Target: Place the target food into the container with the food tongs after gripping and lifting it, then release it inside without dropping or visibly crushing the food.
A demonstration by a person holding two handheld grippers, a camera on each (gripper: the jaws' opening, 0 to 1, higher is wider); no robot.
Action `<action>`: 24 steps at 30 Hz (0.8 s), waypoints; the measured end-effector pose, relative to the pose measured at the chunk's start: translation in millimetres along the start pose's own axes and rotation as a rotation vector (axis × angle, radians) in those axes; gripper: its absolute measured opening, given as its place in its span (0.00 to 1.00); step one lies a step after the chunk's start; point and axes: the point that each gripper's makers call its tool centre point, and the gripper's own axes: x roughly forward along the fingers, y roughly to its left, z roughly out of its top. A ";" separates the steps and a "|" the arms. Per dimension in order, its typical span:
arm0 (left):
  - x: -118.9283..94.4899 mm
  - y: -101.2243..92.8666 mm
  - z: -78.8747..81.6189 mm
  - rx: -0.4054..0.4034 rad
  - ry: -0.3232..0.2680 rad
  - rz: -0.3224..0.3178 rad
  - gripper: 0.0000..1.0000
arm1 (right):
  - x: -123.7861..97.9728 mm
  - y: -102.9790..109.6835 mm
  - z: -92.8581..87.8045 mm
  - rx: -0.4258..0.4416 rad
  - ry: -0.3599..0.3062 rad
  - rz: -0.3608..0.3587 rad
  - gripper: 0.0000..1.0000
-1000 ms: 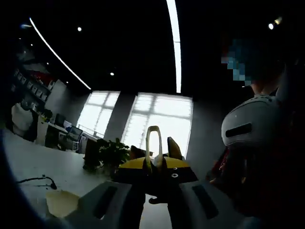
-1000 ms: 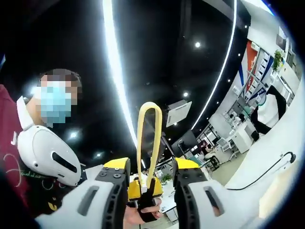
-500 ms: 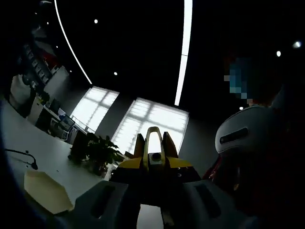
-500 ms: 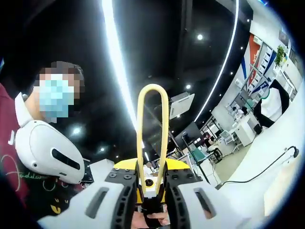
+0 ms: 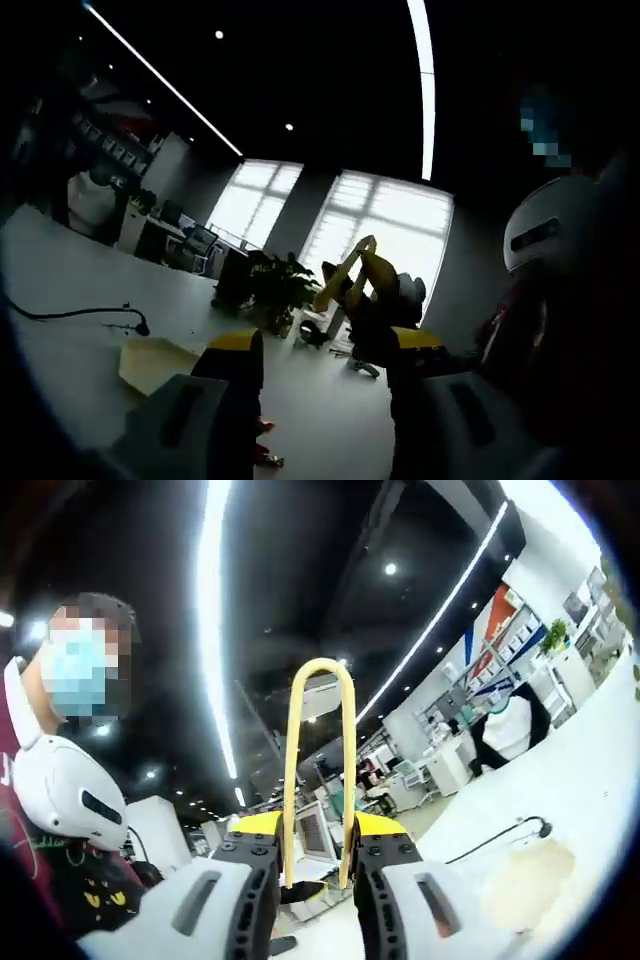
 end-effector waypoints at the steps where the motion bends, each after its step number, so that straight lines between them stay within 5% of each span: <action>1: -8.1 5.9 2.7 -0.009 -0.013 0.031 0.52 | -8.6 -12.5 0.7 -0.062 0.025 -0.048 0.23; 8: -66.7 62.2 8.7 0.094 0.004 0.346 0.52 | -53.5 -79.6 -11.0 -0.305 0.165 -0.325 0.24; 10: -96.6 90.8 2.1 0.186 0.094 0.527 0.54 | -68.5 -101.1 -21.4 -0.349 0.225 -0.439 0.24; 12: -107.3 99.8 0.5 0.215 0.123 0.590 0.57 | -74.1 -109.4 -23.9 -0.366 0.238 -0.487 0.23; 13: -129.9 115.5 -0.3 0.271 0.168 0.721 0.58 | -82.4 -120.7 -29.3 -0.323 0.216 -0.558 0.23; 14: -142.9 122.0 0.6 0.298 0.184 0.785 0.58 | -89.1 -129.0 -31.9 -0.316 0.205 -0.608 0.23; 17: -163.2 130.5 3.0 0.338 0.193 0.884 0.59 | -99.3 -138.7 -40.6 -0.301 0.206 -0.671 0.23; 21: -176.7 136.7 0.8 0.300 0.131 0.908 0.66 | -108.0 -145.6 -54.8 -0.310 0.227 -0.713 0.24; 24: -189.2 147.1 -12.1 0.282 0.171 0.968 0.65 | -111.9 -148.9 -56.6 -0.331 0.221 -0.737 0.23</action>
